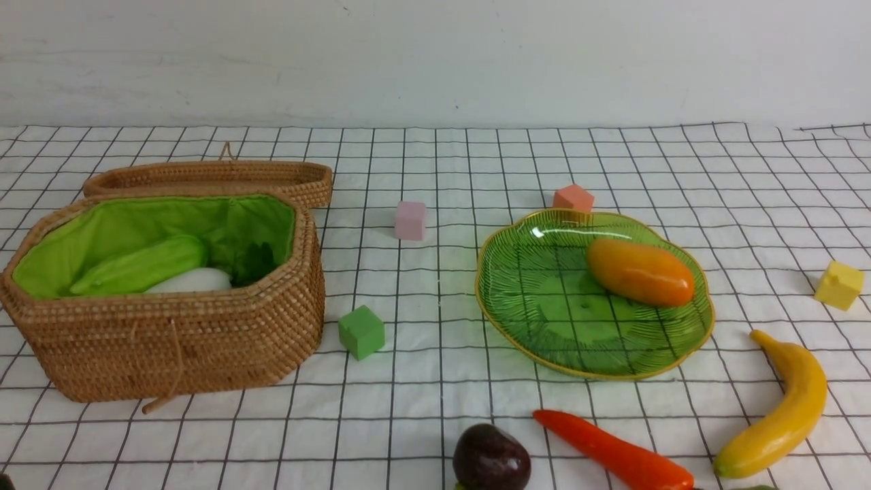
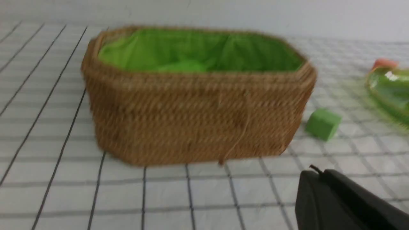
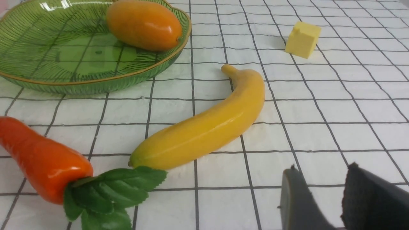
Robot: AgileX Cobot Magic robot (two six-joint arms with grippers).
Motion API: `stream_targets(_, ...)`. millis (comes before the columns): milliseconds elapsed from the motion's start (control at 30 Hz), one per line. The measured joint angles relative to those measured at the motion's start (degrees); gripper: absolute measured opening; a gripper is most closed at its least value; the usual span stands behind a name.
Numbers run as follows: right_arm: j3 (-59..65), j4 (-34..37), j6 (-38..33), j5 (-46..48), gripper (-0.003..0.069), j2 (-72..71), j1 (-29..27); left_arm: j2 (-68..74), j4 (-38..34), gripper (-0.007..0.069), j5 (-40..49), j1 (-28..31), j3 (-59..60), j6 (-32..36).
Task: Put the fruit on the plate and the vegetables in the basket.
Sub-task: Use the right arm to grab a mangosteen and put it into the right plate
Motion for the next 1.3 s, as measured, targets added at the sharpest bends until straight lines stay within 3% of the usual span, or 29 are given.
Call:
stream_targets(167,0.0,0.1,0.0,0.0,0.0244,0.0,0.0,0.0,0.0,-0.0008,1.9,2.8,4.8,0.0)
stream_targets(1033,0.1,-0.8,0.0,-0.7,0.0244,0.0,0.0,0.0,-0.2,0.0015,1.9,2.9,4.9,0.0)
stream_targets(1167,0.7,-0.5,1.0,-6.4,0.0244,0.0,0.0,0.0,-0.2,0.0017,1.9,2.9,4.9,0.0)
stream_targets(1300,0.7,5.8,8.4,-17.3,0.0244,0.0,0.0,0.0,-0.2,0.0017,1.9,2.9,4.9,0.0)
